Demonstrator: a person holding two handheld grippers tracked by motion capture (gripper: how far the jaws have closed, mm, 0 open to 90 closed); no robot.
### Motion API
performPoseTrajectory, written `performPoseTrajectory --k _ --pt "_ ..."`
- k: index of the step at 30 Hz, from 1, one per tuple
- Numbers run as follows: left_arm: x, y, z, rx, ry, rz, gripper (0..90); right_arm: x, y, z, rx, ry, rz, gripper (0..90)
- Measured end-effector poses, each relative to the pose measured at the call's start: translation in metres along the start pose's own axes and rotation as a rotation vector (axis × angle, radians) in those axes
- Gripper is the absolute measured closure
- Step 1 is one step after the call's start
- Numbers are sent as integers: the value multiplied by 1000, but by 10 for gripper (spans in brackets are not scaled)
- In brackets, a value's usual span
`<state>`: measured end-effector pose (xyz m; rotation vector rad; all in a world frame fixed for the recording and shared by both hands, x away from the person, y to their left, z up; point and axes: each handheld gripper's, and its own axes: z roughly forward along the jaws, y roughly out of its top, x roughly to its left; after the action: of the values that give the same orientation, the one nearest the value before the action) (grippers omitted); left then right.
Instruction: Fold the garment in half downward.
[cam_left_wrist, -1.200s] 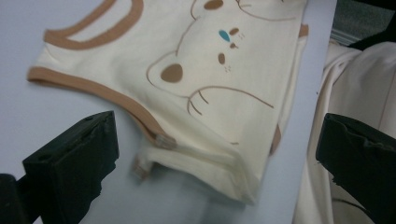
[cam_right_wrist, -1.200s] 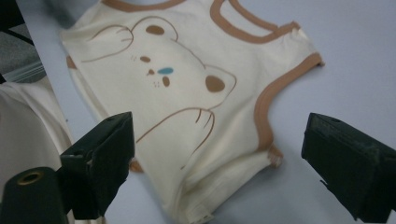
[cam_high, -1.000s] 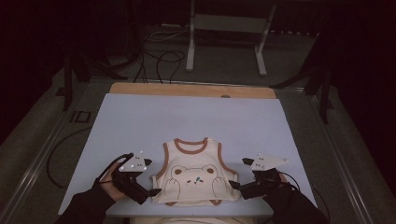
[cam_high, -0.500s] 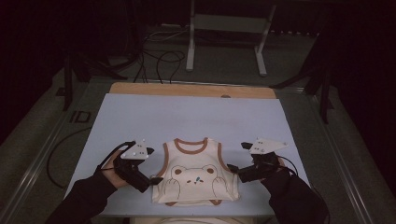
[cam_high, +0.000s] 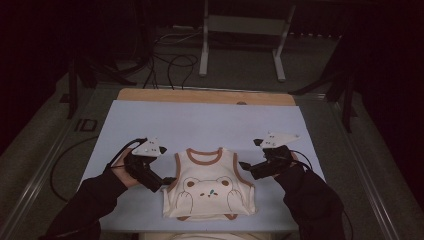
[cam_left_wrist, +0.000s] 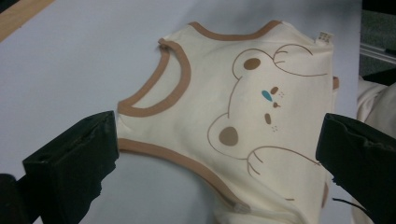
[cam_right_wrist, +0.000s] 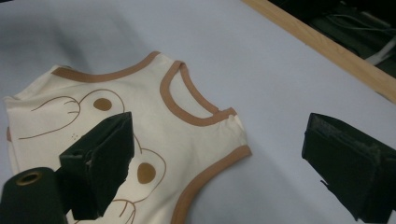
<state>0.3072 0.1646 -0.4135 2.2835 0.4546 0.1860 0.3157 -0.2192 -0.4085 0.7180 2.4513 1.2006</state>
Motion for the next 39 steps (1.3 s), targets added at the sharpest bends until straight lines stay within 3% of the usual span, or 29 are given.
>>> performPoseTrajectory --k 3,13,20,39 --pt "1 1 1 -2 0 -5 0 -3 2 5 7 7 -3 90" --pt "29 4 28 12 -19 -22 0 -14 4 37 30 53 -6 91" --pt "40 4 37 18 -32 -35 0 -23 3 51 55 64 7 91" --pt "70 -12 68 71 -21 -107 4 -43 -10 90 116 93 45 91"
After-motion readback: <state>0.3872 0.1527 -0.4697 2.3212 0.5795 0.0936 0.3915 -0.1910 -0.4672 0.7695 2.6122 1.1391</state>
